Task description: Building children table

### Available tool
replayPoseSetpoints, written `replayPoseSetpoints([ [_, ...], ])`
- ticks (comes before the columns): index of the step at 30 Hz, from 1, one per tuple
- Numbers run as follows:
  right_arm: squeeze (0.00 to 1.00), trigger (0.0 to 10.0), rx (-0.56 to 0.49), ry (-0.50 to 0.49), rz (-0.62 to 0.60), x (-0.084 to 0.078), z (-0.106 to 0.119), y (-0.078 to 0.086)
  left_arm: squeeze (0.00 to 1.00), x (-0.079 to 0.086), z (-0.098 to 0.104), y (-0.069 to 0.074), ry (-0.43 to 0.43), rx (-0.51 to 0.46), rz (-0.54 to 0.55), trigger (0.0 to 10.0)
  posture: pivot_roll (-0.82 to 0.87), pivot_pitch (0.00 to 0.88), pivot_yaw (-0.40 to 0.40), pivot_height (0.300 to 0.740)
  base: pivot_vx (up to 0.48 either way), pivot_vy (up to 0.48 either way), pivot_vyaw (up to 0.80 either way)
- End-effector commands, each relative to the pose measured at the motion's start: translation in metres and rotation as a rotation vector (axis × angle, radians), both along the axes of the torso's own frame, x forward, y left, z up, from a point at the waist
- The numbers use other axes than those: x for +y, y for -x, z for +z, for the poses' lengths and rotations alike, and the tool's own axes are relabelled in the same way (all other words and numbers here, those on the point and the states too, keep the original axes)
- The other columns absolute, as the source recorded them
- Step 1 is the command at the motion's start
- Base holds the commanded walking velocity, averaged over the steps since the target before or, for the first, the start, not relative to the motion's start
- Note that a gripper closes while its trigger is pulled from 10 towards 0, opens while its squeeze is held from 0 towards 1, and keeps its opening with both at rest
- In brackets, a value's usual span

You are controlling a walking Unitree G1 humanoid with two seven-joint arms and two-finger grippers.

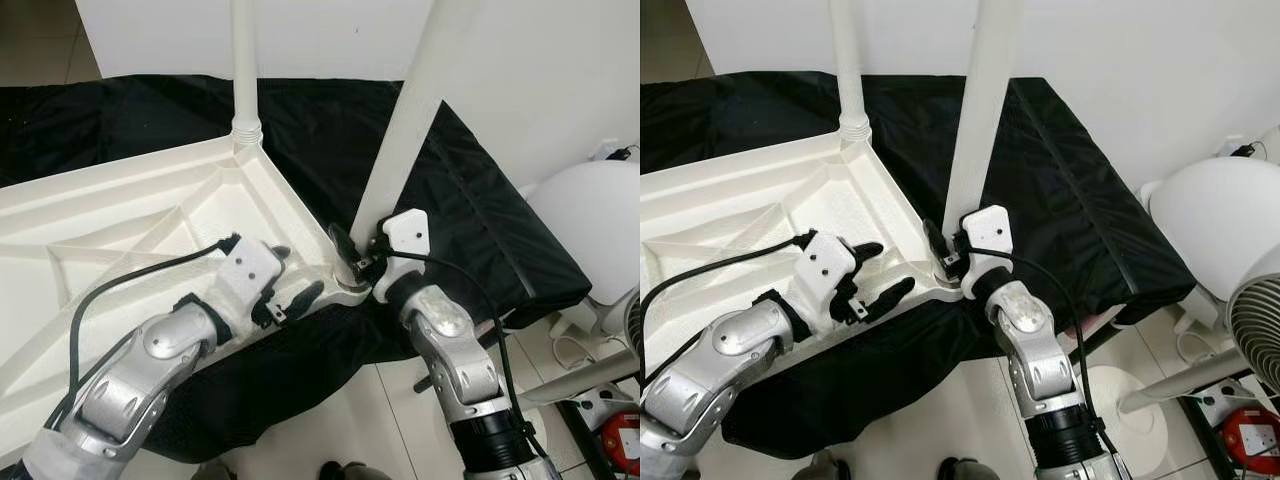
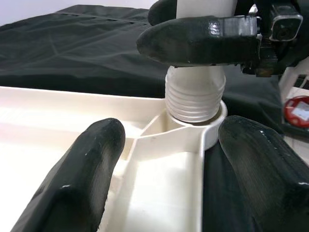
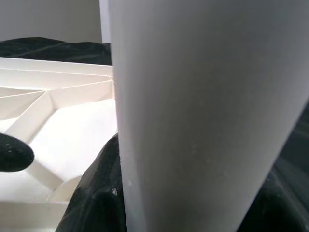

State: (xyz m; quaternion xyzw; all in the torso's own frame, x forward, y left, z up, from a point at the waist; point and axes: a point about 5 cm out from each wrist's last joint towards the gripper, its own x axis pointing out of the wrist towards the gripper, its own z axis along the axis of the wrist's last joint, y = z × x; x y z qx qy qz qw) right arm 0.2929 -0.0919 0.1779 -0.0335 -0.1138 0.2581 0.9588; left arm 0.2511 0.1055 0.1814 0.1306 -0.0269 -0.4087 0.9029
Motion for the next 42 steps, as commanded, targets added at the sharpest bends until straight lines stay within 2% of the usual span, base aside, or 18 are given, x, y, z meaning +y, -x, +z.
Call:
replayPoseSetpoints([
  [1, 0.0, 10.0, 0.096, 0.036, 0.025, -0.003, -0.024, 0.005, 0.0, -0.006, -0.001, 0.009, -0.029, 0.012, -0.153, 10.0, 0.11, 0.132, -0.111, 0.74, 0.0, 0.0, 0.0],
  [10, 0.0, 10.0, 0.131, 0.078, 0.051, -0.012, -0.043, 0.007, 0.0, -0.005, 0.002, 0.01, -0.023, 0.003, -0.148, 10.0, 0.11, 0.139, -0.106, 0.74, 0.0, 0.0, 0.0],
  [19, 0.0, 10.0, 0.134, 0.087, 0.092, -0.013, -0.048, 0.003, 0.0, -0.004, 0.005, 0.009, -0.02, -0.002, -0.146, 10.0, 0.11, 0.148, -0.092, 0.74, 0.0, 0.0, 0.0],
  [22, 0.0, 10.0, 0.148, 0.065, 0.154, -0.009, -0.049, -0.001, 0.0, -0.003, 0.008, 0.007, -0.02, -0.01, -0.142, 10.0, 0.12, 0.153, -0.089, 0.74, 0.0, 0.0, 0.0],
  [35, 0.0, 10.0, 0.237, -0.003, 0.163, -0.008, -0.051, -0.007, 0.0, -0.001, 0.012, 0.005, -0.019, -0.02, -0.134, 10.0, 0.12, 0.16, -0.091, 0.74, 0.0, 0.0, 0.0],
  [38, 0.0, 10.0, 0.29, -0.022, 0.164, -0.007, -0.051, -0.012, 0.0, 0.0, 0.014, 0.005, -0.016, -0.024, -0.129, 10.0, 0.12, 0.16, -0.091, 0.74, 0.0, 0.0, 0.0],
  [42, 0.0, 10.0, 0.301, -0.025, 0.158, -0.005, -0.05, -0.016, 0.0, 0.001, 0.015, 0.004, -0.017, -0.03, -0.127, 10.0, 0.13, 0.16, -0.09, 0.74, 0.0, 0.0, 0.0],
])
